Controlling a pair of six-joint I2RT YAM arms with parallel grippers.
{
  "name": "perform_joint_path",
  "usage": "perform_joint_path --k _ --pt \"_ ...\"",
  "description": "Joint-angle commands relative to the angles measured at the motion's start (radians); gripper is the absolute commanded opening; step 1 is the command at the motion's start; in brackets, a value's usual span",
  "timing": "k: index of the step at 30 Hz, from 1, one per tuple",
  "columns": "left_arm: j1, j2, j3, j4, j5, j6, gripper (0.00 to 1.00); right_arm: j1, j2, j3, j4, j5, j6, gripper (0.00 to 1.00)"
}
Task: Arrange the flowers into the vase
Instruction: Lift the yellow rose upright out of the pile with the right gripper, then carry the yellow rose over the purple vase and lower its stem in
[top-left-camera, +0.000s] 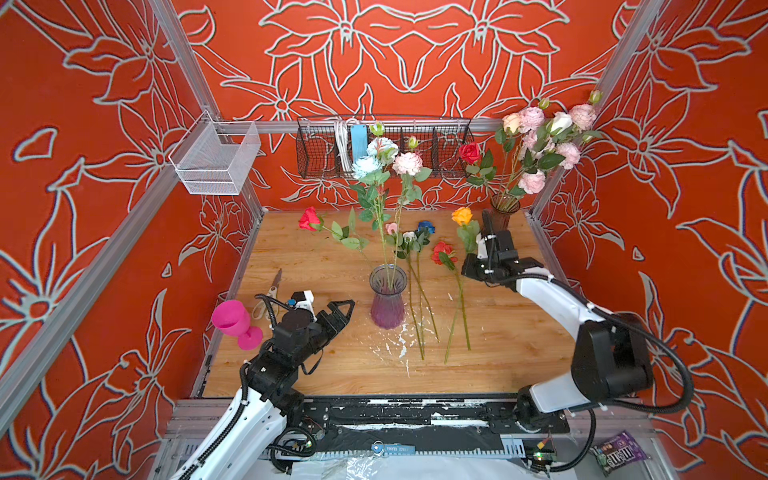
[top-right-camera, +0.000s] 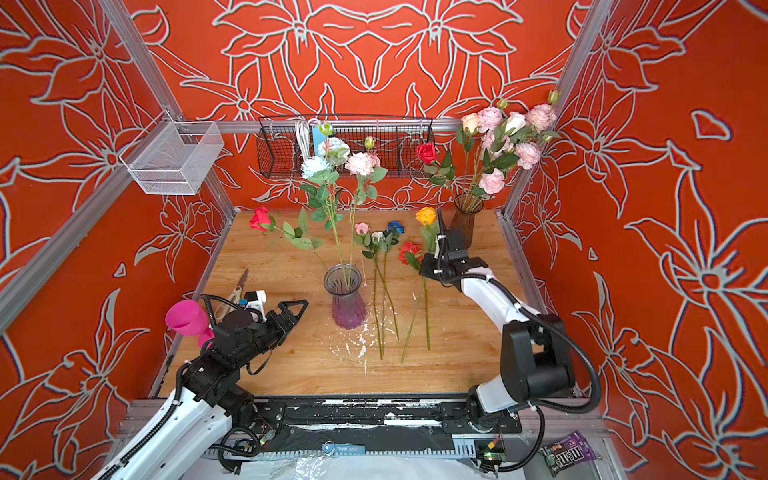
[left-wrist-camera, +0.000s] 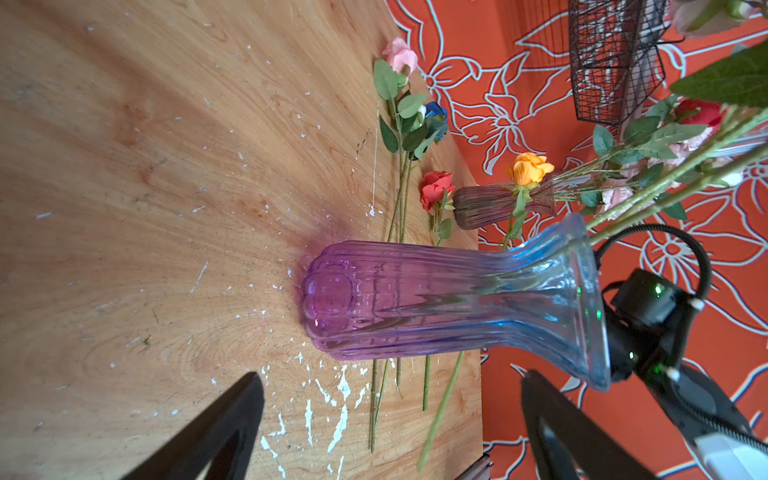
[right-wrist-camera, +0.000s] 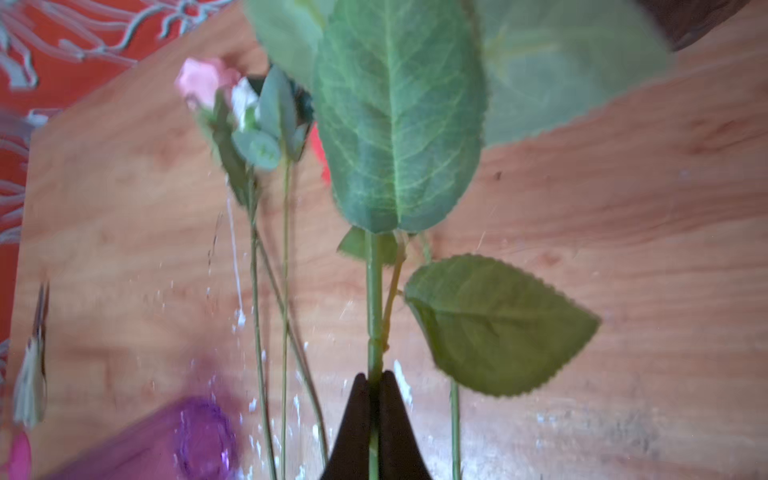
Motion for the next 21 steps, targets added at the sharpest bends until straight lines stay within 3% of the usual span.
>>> perform_joint_path --k 1,4,9,13,17,21 --pt "-0.007 -0.039 -0.015 0.105 0.062 0.040 0.97 0.050 -0.156 -0.110 0.085 0.075 -0.046 0.00" --pt "-0.007 -0.103 -0.019 0.108 0.066 0.056 0.97 0.077 -0.293 -0.169 0.102 0.124 -0.053 0.00" --pt "-0.007 -0.206 -0.013 0.046 0.058 0.094 0.97 0.148 -0.489 -0.245 0.138 0.110 -0.077 0.00" --pt "-0.008 -0.301 -0.049 0.116 0.095 0.087 0.97 0.283 -0.651 -0.327 0.281 0.279 -0.158 0.00" --pt "-0.008 -0.383 -0.052 0.099 0.057 0.081 0.98 0.338 -0.699 -0.279 0.379 0.326 -0.219 0.00" --pt "-0.007 -0.437 -0.024 0.056 0.008 0.086 0.97 0.362 -0.655 -0.146 0.425 0.284 -0.242 0.00"
